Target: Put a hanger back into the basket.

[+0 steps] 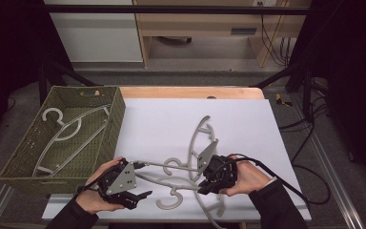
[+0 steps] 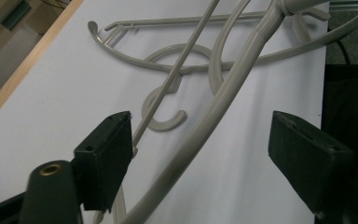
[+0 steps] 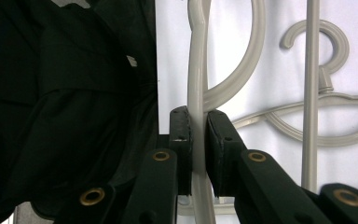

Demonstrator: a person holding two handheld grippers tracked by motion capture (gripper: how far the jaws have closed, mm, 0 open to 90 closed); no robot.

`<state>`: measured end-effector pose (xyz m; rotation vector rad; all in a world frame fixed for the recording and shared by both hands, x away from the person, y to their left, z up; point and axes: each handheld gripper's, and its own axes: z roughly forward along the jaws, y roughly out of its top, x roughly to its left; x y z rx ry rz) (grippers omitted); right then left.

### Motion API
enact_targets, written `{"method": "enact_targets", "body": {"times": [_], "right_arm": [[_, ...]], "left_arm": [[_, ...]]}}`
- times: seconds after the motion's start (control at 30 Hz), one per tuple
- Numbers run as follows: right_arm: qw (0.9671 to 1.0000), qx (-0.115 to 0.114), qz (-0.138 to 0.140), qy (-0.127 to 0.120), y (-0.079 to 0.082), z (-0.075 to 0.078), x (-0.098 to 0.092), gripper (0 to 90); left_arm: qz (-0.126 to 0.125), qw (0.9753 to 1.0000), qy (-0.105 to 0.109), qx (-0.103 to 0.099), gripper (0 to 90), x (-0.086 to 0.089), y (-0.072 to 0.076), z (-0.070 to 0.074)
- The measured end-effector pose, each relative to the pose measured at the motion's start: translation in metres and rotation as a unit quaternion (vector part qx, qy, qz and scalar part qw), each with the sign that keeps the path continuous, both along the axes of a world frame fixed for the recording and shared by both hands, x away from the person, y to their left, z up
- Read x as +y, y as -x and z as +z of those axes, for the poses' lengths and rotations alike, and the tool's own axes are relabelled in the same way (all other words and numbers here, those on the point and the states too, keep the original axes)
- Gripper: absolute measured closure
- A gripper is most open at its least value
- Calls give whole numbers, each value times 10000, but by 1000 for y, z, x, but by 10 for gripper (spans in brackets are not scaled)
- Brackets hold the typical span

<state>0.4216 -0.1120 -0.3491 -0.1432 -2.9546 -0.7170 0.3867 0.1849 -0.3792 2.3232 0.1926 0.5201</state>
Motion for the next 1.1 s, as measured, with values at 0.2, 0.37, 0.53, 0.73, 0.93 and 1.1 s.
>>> {"method": "enact_targets", "body": {"times": [0.2, 0.37, 0.53, 0.73, 0.93, 1.1], "right_arm": [[10000, 21, -7, -78, 1, 3, -3, 818], [10000, 36, 13, -88, 1, 4, -3, 818], [9999, 91, 8, -71, 1, 4, -3, 818], [9999, 92, 28, -89, 1, 3, -2, 818], [9999, 103, 24, -99, 0, 4, -2, 818], [9998, 40, 14, -198, 0, 6, -5, 815]], "left_arm": [[-210, 9994, -185, -226, 350, -12, 0, 0], [-301, 9981, -363, -408, 455, -19, 1, -4], [-396, 9956, -590, -612, 554, -24, 2, -8], [-481, 9914, -878, -846, 670, -27, 3, -10], [-607, 9839, -1215, -1164, 739, -30, 5, -11], [-753, 9808, -1233, -1311, 764, -28, 8, -8]]}}
